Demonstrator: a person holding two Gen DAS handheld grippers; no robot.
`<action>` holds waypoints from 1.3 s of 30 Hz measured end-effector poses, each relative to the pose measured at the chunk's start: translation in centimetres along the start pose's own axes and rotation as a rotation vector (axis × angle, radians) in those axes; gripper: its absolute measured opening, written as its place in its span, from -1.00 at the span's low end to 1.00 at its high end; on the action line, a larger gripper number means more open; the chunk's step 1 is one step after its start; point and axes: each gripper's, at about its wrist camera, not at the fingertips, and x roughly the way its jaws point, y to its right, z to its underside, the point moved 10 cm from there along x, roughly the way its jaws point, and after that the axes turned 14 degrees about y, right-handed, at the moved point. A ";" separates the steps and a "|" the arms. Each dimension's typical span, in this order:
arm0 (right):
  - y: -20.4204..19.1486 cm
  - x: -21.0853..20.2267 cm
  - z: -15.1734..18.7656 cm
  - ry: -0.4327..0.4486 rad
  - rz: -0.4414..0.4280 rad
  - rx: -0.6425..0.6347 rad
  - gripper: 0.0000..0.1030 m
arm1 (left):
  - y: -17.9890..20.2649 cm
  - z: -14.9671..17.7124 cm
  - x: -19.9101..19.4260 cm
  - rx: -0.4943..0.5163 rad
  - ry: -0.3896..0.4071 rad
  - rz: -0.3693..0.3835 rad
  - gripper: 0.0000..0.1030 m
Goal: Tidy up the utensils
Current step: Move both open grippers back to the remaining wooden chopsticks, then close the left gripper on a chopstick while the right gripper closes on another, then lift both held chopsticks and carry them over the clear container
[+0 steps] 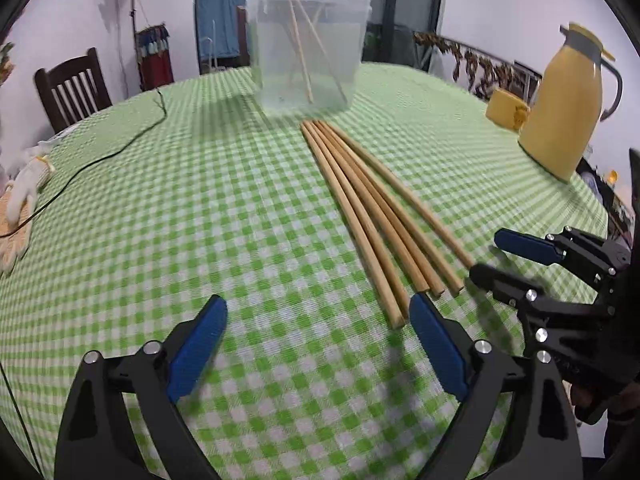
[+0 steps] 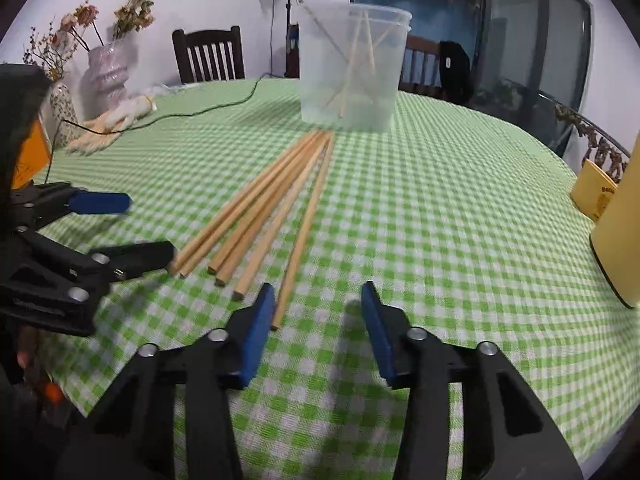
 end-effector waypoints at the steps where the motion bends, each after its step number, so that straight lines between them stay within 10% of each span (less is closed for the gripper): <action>1: -0.1 0.0 0.0 0.000 -0.006 0.001 -0.37 | 0.1 0.1 0.3 0.014 -0.015 -0.007 0.57; 10: -0.5 -0.2 -0.1 -0.009 -0.033 0.008 -0.71 | 0.2 0.0 0.1 0.109 -0.051 -0.015 -0.32; 19: -0.6 0.1 -0.2 0.000 -0.049 0.021 -0.87 | -0.3 0.3 -0.4 0.111 -0.039 -0.030 -0.51; 22: -0.2 -0.1 -0.1 -0.006 -0.040 0.043 -0.88 | 0.0 0.4 -0.7 0.094 -0.048 -0.001 -0.90; 39: 2.2 -5.4 -5.5 0.179 0.025 0.043 -0.91 | -3.0 -6.8 -9.5 0.032 0.173 0.008 -0.93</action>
